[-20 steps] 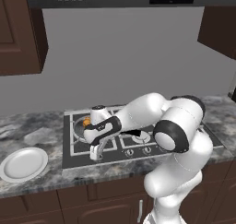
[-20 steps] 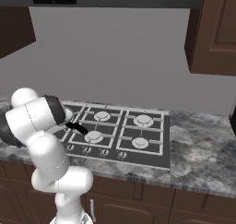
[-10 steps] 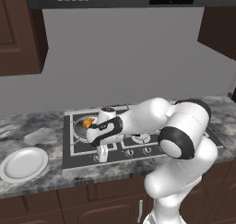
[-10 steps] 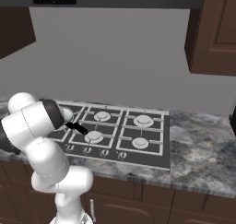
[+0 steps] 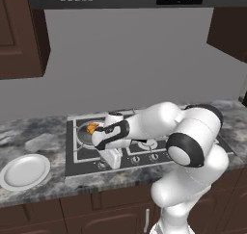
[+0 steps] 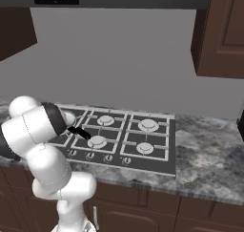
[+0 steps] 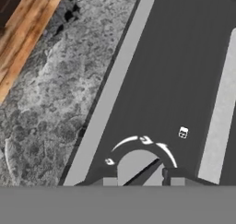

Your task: Pick the croissant and place it on the pan. Then turn on the stove to warm the croissant.

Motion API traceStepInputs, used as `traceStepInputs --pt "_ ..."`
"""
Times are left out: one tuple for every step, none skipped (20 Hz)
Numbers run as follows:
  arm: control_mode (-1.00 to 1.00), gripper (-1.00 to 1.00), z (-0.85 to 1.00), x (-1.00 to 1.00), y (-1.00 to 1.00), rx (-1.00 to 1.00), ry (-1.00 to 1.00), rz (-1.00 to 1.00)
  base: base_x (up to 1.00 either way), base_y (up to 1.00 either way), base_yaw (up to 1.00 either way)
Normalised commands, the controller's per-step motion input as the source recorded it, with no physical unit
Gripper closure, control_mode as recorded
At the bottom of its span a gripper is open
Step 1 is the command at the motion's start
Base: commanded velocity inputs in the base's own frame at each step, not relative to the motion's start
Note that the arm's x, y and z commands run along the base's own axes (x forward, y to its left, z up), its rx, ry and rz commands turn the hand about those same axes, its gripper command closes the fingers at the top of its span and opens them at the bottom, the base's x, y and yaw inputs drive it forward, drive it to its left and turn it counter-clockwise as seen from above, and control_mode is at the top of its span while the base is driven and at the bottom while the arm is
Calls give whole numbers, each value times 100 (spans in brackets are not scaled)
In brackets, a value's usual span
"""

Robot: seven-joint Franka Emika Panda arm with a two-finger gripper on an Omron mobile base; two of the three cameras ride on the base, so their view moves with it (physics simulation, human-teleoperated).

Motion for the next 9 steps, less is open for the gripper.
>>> traceStepInputs --pt "-100 100 -9 -9 0 0 0 40 0 0 0" --pt "-100 100 -4 -15 0 0 0 36 0 0 0" --pt "-100 100 0 -21 0 0 0 28 0 0 0" --pt "-100 100 0 -24 0 0 0 16 0 0 0" --pt "-100 -100 0 -24 0 0 0 9 0 0 0" --pt "-100 -100 0 -27 0 0 0 7 0 0 0" --pt "-100 -100 5 -38 0 0 0 6 0 0 0" --pt "-100 -100 22 -44 0 0 0 8 0 0 0" --pt "-100 -100 39 -44 -4 1 -2 8 0 0 0"
